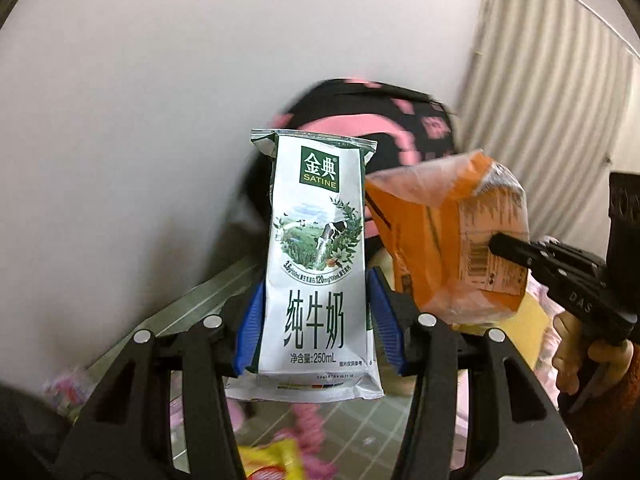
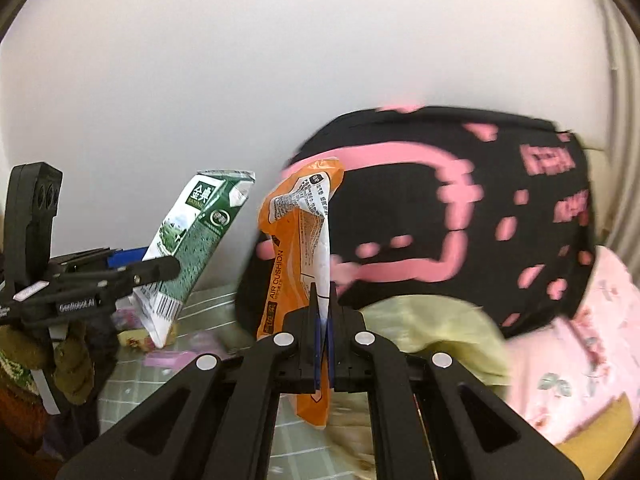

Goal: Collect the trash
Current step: 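Lift the white milk carton with the left gripper while the right carries the orange bag to the green bag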

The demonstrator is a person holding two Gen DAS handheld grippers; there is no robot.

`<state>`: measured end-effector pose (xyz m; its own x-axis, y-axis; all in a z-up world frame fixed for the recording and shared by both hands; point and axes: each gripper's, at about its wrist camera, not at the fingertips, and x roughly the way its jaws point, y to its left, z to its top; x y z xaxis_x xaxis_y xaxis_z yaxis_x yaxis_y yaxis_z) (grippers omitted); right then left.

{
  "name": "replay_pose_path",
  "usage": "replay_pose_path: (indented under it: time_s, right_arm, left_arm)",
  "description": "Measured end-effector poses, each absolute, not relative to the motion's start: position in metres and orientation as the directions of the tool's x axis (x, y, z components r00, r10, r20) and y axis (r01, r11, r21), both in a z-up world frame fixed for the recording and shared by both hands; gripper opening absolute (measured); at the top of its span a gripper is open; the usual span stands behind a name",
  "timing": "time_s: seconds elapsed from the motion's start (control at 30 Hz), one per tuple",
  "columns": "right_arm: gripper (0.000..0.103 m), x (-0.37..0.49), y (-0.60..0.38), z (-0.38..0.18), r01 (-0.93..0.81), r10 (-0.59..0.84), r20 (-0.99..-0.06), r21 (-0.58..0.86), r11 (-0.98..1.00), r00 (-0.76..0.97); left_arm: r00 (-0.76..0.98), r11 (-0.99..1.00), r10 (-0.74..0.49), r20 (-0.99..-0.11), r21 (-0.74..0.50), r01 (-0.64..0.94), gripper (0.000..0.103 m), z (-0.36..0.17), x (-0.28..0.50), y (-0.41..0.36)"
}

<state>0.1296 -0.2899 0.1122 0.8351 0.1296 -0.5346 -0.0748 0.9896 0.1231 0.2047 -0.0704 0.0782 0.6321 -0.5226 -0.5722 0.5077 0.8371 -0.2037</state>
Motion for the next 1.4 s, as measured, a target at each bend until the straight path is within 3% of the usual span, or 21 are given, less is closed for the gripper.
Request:
replay_pose_path:
  time_s: [0.3,0.67,1.0,1.27,1.4]
  right_arm:
    - [0.004,0.098,-0.374,0.107,0.149,-0.059,-0.553,0.118,0.982,0.831]
    - [0.004,0.081,-0.417,0.086,0.241,-0.108,-0.585,0.154,0.958,0.804]
    - [0.004,0.098,-0.418,0.079,0.213,-0.075,-0.587,0.170,0.962,0.806]
    - [0.004,0.111,-0.395,0.072,0.119,0.049,-0.579,0.248,0.961,0.814]
    - [0.004,0.126,-0.380,0.050,0.076,0.125,-0.622,0.286,0.955,0.773]
  left_arm:
    - [0.451,0.701,-0.657,-0.604,-0.269,0.660,0.048,0.056,0.215,-0.167]
    - [0.309,0.669,-0.647,-0.697,-0.323,0.670,0.048,0.006,0.237,-0.237]
    - [0.307,0.676,-0.663,-0.683,-0.370,0.637,0.049,-0.004,0.249,-0.237]
    - [0.381,0.721,-0.642,-0.665,-0.357,0.593,0.049,0.015,0.233,-0.200]
    - [0.428,0.759,-0.618,-0.660,-0.357,0.545,0.049,0.015,0.226,-0.168]
